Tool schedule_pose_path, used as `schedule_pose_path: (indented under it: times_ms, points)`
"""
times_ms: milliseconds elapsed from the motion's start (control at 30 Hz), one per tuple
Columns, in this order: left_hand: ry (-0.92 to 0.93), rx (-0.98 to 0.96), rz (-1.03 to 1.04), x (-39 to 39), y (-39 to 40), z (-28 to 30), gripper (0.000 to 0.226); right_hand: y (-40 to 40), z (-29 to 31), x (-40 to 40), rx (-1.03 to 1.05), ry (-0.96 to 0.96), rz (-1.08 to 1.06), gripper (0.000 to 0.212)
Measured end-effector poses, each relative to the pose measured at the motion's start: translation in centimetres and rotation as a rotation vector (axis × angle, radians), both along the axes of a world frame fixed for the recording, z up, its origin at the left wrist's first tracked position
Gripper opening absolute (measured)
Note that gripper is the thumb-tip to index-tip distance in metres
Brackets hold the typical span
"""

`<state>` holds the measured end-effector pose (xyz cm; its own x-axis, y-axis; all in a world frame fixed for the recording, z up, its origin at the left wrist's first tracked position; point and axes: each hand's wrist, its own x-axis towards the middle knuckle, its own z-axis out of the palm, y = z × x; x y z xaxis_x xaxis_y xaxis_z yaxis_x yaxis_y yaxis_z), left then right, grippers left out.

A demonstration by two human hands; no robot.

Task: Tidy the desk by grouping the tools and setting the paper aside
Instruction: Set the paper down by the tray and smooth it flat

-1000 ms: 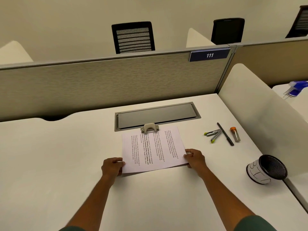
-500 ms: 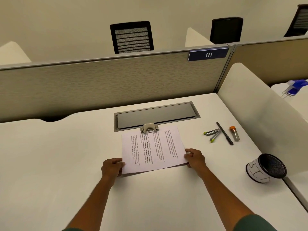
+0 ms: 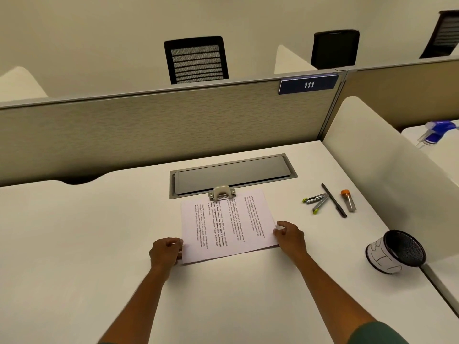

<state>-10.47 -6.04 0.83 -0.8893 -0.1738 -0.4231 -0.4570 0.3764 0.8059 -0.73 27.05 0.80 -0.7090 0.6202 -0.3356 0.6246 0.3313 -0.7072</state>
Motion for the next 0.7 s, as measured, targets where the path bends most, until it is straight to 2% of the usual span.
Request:
schedule_pose_path:
  times_ms: [133, 233, 367, 500, 700]
  points:
    - [0.11, -0.152, -0.058, -0.1, -0.3, -0.4, 0.019, -0.5, 0.1, 0.3, 0.257, -0.004, 0.103, 0.042]
    - [0.258, -0.332, -0.226, 0.5, 0.0, -0.3, 0.042, -0.9, -0.6, 0.5, 0.471, -0.053, 0.248, 0.054]
    - [0.368, -0.624, -0.505, 1.0, 0.2, -1.0, 0.08, -1.2, -1.9, 0.8, 0.695, -0.038, 0.415, 0.07]
    - [0.471, -0.767, -0.664, 1.3, 0.8, -1.7, 0.092, -1.5, -2.3, 0.9, 0.755, -0.05, 0.487, 0.077]
    - [0.504, -0.797, -0.702, 1.1, 2.1, -1.3, 0.091, -2.1, -2.1, 0.2, 0.761, -0.059, 0.489, 0.081]
